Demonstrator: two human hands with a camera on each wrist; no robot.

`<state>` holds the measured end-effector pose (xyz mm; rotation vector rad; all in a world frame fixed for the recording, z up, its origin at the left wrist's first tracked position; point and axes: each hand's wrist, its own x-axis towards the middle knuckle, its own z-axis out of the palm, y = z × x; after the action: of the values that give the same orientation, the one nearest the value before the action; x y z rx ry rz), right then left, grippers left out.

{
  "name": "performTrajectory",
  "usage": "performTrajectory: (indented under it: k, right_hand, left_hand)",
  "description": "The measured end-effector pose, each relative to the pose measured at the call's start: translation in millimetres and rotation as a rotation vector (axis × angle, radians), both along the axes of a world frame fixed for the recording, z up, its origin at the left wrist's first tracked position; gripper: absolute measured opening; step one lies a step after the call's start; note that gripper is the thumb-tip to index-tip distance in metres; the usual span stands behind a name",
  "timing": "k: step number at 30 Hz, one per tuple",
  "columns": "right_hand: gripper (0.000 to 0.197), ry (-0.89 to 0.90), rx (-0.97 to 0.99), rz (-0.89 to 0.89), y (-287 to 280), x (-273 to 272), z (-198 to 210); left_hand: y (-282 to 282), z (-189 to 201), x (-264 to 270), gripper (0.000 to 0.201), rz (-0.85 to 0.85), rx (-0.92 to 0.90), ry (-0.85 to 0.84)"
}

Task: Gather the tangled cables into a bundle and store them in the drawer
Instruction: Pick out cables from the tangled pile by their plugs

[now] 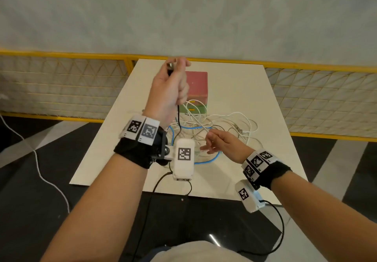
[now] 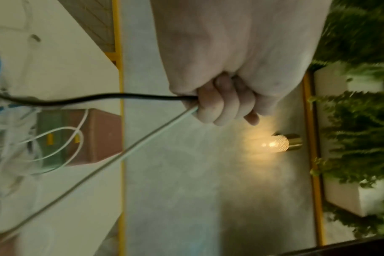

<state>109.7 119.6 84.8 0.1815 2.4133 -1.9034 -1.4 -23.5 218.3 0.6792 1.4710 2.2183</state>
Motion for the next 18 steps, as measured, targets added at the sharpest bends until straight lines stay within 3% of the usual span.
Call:
performTrajectory:
  k: [3,6,8,11,14,18]
  right_hand:
    - [0.030,-0.032,0.007,-0.027,14.8,-9.1,-11.0]
    - [0.026,0.006,0.097,-0.113,24.1,-25.5,-1.9]
    - [0.025,0.099,0.289,-0.163,28.0,-37.6,17.4]
    - [0.020,0.231,0.513,-0.234,30.7,-55.3,55.6]
    - [0.020,0.397,0.573,-0.245,30.9,-69.1,82.9]
    - [0.018,0.530,0.623,-0.103,18.1,-72.3,101.7]
  left_hand:
    - [-15.2,21.6,-7.4,0.038,0.007,0.047,-0.043]
    - [-25.4,23.6,-7.3,0.055,-0.059,-0.030,-0.002]
    - [-28.5,18.1,-5.7,0.054,-0.092,-0.144,0.065]
    - [-31.0,7.2,-2.3,0.035,-0.147,-0.313,0.181]
    - [-32.4,1.1,1.2,0.032,-0.099,-0.439,0.224]
    - [-24.1,-2.0,2.3,0.037,-0.064,-0.501,0.238]
